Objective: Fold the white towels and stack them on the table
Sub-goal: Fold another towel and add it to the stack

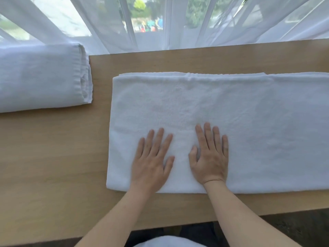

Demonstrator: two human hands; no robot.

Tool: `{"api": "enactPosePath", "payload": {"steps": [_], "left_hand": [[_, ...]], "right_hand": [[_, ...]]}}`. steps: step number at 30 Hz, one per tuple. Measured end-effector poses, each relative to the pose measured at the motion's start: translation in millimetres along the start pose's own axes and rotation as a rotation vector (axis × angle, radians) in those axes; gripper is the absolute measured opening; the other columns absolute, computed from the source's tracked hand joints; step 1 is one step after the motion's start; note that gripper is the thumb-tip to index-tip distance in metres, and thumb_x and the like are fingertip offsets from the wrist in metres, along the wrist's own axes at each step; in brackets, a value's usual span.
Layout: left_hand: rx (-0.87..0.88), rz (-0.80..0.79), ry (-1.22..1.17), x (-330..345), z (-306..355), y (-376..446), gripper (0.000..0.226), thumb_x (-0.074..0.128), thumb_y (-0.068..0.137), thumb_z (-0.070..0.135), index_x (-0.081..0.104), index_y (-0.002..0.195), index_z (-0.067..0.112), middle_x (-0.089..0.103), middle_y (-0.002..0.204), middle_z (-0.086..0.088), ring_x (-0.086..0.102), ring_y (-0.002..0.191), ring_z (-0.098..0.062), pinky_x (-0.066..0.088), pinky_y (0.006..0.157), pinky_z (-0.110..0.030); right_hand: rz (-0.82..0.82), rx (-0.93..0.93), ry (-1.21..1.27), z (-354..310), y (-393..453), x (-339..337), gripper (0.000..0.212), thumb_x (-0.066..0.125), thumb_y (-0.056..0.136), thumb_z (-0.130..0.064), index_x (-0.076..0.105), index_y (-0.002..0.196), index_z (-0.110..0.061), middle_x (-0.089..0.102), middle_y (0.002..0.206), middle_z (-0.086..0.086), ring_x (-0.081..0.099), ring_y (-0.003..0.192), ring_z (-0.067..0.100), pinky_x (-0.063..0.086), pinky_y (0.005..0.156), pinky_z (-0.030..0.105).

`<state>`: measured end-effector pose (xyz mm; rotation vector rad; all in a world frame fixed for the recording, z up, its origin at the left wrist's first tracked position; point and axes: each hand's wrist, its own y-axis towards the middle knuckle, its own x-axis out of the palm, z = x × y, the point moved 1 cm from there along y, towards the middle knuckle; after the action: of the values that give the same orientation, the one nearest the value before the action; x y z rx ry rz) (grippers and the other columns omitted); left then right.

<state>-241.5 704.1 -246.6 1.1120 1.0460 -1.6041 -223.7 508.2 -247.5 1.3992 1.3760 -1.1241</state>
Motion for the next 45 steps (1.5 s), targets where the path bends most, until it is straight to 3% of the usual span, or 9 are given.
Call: {"api": "enactPosePath", "payload": {"steps": [9,15,25,29,34,38,41,43,45], "left_hand": [[-0.325,-0.033,-0.05,-29.2,-56.1,32.5,0.081,-0.005,0.096,0.066,-0.016,0.158,0.014,-0.025,0.165,-0.008,-0.028,0.15,-0.02,-0.009,0.125,-0.042],[0.168,-0.047,0.004,-16.4,6.0,91.1,0.067,0.015,0.103,0.058,0.004,0.162,0.028,-0.005,0.169,0.002,-0.01,0.155,-0.021,0.001,0.125,-0.046],[-0.209,-0.008,-0.023,-41.2,-29.7,195.3,0.08,0.012,0.09,0.079,0.004,0.159,0.04,-0.003,0.17,-0.005,-0.012,0.155,-0.021,-0.01,0.123,-0.048],[-0.126,-0.059,0.021,-41.1,-13.3,195.2,0.095,0.01,0.083,0.088,-0.001,0.16,0.032,-0.008,0.169,0.0,-0.022,0.153,-0.023,-0.021,0.113,-0.065],[-0.145,-0.068,-0.067,-53.4,-5.7,213.7,0.091,0.044,0.074,0.09,0.033,0.14,0.029,0.031,0.141,-0.004,0.018,0.141,-0.026,-0.009,0.106,-0.08],[-0.036,0.003,0.012,-70.0,-4.6,237.9,0.07,0.062,0.069,0.083,0.063,0.113,0.029,0.058,0.119,0.001,0.038,0.125,-0.028,0.01,0.113,-0.055],[-0.023,0.058,-0.02,-77.3,-8.7,245.4,0.048,0.068,0.071,0.076,0.066,0.087,0.03,0.068,0.1,0.005,0.044,0.106,-0.021,0.02,0.089,-0.037],[-0.136,0.071,-0.065,-74.3,-10.6,243.3,0.049,0.066,0.073,0.076,0.069,0.091,0.03,0.068,0.101,0.005,0.043,0.106,-0.02,0.02,0.082,-0.035],[-0.195,0.085,-0.102,-68.5,-8.6,238.5,0.055,0.066,0.075,0.075,0.07,0.107,0.03,0.064,0.113,0.002,0.044,0.117,-0.024,0.025,0.094,-0.037]], "right_hand": [[0.016,0.015,0.007,0.6,-0.6,2.1,0.066,0.035,0.095,-0.037,0.023,0.159,-0.027,0.018,0.166,-0.002,0.011,0.154,0.022,0.012,0.124,0.05],[0.042,0.005,-0.008,0.2,-1.1,2.9,0.067,0.039,0.092,-0.036,0.028,0.158,-0.025,0.021,0.166,-0.001,0.013,0.154,0.022,0.013,0.124,0.05],[0.014,0.01,-0.017,-0.9,1.2,-0.1,0.067,0.038,0.093,-0.037,0.027,0.158,-0.024,0.021,0.166,0.0,0.014,0.154,0.023,0.014,0.123,0.051],[0.001,0.006,-0.025,-0.1,1.1,-0.2,0.068,0.039,0.092,-0.037,0.026,0.158,-0.024,0.02,0.166,0.0,0.013,0.154,0.023,0.016,0.122,0.053],[0.017,-0.008,-0.032,0.1,1.2,0.1,0.064,0.038,0.095,-0.037,0.03,0.157,-0.025,0.021,0.166,0.002,0.014,0.154,0.025,0.017,0.122,0.053],[0.011,-0.01,-0.026,0.3,0.2,1.0,0.063,0.038,0.096,-0.037,0.03,0.157,-0.025,0.02,0.166,0.002,0.013,0.154,0.024,0.016,0.122,0.052],[0.006,-0.006,-0.027,1.5,0.4,1.5,0.063,0.036,0.096,-0.038,0.027,0.158,-0.026,0.018,0.166,0.0,0.012,0.154,0.023,0.015,0.123,0.052],[0.004,-0.003,-0.023,1.7,0.2,1.5,0.064,0.036,0.096,-0.038,0.026,0.158,-0.026,0.018,0.167,0.0,0.012,0.154,0.023,0.015,0.123,0.052],[0.001,0.003,-0.02,0.8,1.2,1.4,0.064,0.036,0.096,-0.038,0.027,0.158,-0.026,0.018,0.166,0.0,0.012,0.154,0.023,0.016,0.123,0.052]]}}
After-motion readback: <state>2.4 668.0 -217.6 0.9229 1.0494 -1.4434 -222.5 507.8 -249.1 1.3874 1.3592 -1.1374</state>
